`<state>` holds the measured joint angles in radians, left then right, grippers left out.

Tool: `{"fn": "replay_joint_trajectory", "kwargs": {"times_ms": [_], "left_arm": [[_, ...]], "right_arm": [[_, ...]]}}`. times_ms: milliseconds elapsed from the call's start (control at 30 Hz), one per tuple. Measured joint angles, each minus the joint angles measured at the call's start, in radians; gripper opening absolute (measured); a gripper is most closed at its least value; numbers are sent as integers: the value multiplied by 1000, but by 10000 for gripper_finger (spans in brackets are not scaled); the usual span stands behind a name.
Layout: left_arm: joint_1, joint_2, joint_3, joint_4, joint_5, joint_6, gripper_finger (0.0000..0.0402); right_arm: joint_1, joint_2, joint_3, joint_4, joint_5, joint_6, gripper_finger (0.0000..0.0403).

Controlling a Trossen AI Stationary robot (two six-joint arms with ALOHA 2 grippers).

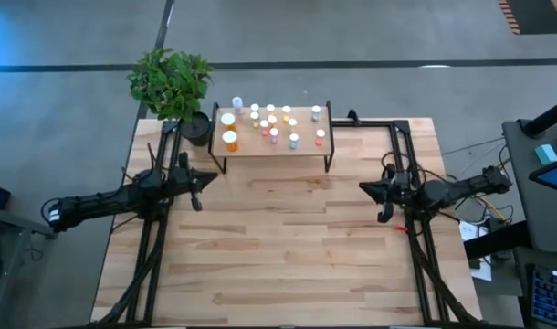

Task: Pick and place medicine bottles onto shelf by color
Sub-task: Return to Home Position

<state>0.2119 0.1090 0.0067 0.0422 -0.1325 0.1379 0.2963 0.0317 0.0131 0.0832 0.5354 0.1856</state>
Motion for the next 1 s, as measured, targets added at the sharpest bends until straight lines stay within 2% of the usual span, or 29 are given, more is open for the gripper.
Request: {"fn": "replay_joint_trajectory", "kwargs": {"times_ms": [133,233,300,333,400,500,633,1000], "left_arm": [[0,17,0,0,0,0,3],[0,32,-1,0,0,0,3],[0,37,-1,0,1,0,3],[0,41,-1,0,1,0,3],[0,48,-1,0,1,0,3],[0,56,-2,0,1,0,3],[0,64,-2,0,2,0,3],[0,67,-2,1,3,0,3]], "right_arm": [[-5,-7,-1,-14,8,2,8],[-5,-3,-1,-18,-94,34,8],[-4,-3,-1,-21,-124,40,8],[-5,-3,-1,-22,-102,40,8],[-5,-3,-1,-17,10,78,8],[-6,-3,-2,-4,125,189,8],[-6,-4,1,12,139,286,9],[-5,-3,6,17,139,275,9]]}}
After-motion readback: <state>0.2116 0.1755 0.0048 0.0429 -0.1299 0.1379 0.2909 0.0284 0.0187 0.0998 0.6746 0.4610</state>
